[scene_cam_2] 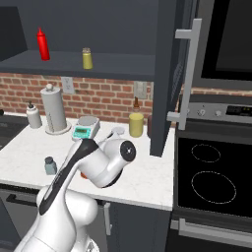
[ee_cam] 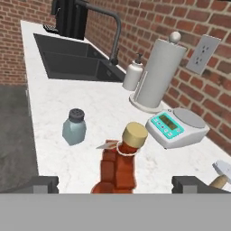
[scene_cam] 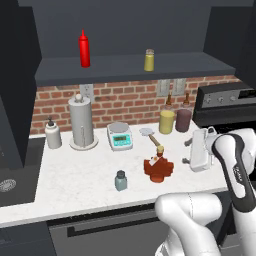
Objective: Put the shaker and condiment bottle from the counter next to their counterparts in the cabinet.
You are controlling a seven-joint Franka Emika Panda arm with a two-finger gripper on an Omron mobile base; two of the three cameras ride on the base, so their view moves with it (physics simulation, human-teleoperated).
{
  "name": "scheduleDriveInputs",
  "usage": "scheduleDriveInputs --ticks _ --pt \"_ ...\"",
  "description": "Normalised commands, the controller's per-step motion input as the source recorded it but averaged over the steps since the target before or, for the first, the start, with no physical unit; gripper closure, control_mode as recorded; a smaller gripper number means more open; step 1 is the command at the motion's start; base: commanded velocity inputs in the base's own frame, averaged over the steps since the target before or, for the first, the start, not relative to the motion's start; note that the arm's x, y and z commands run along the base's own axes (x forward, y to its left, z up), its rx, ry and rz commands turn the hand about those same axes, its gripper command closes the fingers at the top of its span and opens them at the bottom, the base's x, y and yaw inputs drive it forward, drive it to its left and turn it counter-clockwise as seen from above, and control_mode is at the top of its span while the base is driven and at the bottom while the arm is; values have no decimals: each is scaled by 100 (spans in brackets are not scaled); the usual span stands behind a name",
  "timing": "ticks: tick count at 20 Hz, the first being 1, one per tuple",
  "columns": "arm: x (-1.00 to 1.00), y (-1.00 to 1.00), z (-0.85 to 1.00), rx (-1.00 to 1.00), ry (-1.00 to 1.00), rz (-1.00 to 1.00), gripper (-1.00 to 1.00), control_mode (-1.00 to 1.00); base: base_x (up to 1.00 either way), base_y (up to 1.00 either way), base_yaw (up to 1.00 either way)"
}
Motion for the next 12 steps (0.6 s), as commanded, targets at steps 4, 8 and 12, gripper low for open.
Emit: scheduleDriveInputs --ticks 4,8,12 --pt "23 9 0 0 0 0 -100 -100 0 0 0" --pt "25 24 0 0 0 0 -100 -100 0 0 0" --pt "5 26 0 0 1 0 -100 -100 0 0 0"
